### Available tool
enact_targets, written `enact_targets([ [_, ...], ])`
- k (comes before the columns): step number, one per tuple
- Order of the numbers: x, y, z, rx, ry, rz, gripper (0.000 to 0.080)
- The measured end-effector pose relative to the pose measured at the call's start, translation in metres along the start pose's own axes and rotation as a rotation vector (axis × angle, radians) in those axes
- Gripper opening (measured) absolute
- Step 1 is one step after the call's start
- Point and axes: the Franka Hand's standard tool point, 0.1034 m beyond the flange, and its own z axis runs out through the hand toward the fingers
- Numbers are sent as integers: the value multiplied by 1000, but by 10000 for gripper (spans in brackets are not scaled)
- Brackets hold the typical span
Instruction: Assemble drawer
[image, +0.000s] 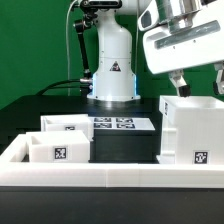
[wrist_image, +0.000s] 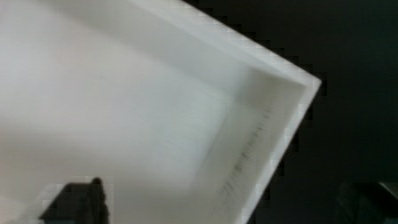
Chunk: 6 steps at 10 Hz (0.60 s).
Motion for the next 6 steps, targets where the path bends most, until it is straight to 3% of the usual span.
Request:
enact_targets([
  [1,2,8,-9,-21,-40,-196,649],
  [2,8,11,-18,-18,-48,-320,649],
  [6,15,19,-19,-15,-54,-664,649],
])
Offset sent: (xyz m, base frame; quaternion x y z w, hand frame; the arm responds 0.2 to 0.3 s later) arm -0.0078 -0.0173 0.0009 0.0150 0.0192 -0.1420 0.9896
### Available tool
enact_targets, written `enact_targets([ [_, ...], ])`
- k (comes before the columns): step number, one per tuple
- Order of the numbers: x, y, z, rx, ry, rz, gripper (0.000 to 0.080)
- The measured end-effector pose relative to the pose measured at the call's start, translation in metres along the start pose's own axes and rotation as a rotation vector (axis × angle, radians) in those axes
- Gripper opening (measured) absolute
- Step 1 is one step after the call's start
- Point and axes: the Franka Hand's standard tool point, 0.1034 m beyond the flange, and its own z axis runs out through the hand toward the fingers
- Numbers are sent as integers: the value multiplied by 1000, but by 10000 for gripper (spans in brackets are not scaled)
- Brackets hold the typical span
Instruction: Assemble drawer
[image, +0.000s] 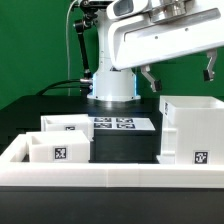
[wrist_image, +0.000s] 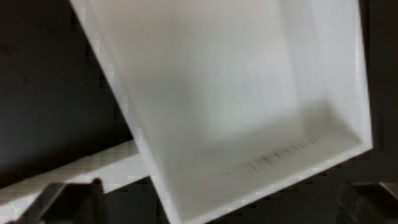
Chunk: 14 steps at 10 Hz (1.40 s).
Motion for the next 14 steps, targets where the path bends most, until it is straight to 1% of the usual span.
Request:
enact_targets([
  [1,-1,2,-1,-4,-5,-67,649],
  [2,-5,16,-5,-27,-39,-225,649],
  [3,-4,29,-10,-38,-48,-247,649],
  [5,-4,59,-16,-81,-46,-375,649],
  [6,-6,79,-14,-92,-26,-393,649],
  [7,-10,96,-10,-76,-27,-367,649],
  [8,-9,95,-11,-82,-27,-363,649],
  [10,-9,95,-10,-82,-28,-364,649],
  [11,-10,98,-9,-85,-34,-397,649],
  [12,-13,105,-6,-89,-44,-437,649],
  [13,-18,115,0,-105,-33,-469,649],
  [14,-24,126,8,-132,-14,-482,649],
])
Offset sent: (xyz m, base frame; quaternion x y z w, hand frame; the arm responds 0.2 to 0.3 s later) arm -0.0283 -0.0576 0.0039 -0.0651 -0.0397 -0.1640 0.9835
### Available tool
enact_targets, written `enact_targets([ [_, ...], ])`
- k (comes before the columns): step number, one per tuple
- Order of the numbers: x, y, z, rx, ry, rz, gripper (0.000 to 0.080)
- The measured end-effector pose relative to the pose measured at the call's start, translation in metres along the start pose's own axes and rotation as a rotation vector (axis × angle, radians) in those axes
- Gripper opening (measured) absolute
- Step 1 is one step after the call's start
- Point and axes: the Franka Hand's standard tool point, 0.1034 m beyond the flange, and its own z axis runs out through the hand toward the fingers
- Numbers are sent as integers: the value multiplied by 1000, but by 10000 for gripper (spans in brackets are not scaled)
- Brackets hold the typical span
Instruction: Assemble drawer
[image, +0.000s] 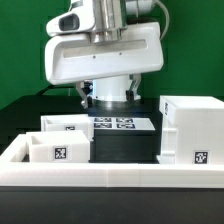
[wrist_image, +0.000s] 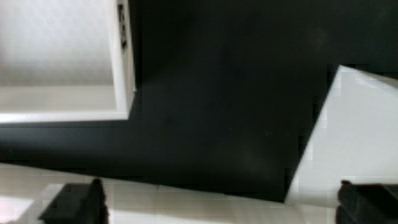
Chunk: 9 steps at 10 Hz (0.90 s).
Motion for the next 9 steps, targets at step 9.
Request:
enact_targets([
  [9,-36,31,31,-56,18,1,649],
])
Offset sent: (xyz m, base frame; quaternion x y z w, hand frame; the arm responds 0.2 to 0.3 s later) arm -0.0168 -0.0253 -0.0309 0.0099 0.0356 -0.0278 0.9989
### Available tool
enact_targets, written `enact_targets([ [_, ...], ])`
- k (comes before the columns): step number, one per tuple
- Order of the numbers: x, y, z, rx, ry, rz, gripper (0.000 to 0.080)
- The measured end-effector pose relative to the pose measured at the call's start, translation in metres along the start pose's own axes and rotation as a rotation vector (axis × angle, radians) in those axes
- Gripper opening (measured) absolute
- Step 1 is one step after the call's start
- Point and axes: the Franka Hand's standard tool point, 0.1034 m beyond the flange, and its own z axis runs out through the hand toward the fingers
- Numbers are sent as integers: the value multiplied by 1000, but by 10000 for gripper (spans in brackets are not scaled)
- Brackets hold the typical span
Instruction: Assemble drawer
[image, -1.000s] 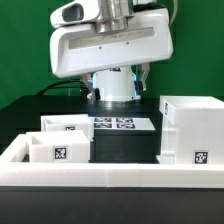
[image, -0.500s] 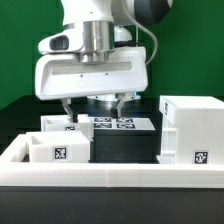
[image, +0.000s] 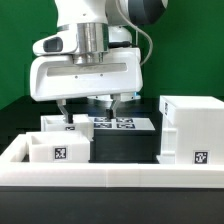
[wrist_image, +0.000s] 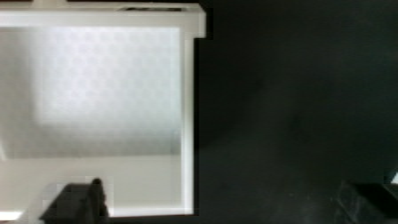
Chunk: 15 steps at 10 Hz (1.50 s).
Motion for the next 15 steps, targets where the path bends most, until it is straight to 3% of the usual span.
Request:
enact_targets([
  [2,-12,11,12,-14,-5,-12,649],
  [9,-33,16,53,-60,-13,-8,649],
  [11,-37,18,58,-71,-11,-7,649],
  [15,-31,11,59,-67,-9,-2,622],
])
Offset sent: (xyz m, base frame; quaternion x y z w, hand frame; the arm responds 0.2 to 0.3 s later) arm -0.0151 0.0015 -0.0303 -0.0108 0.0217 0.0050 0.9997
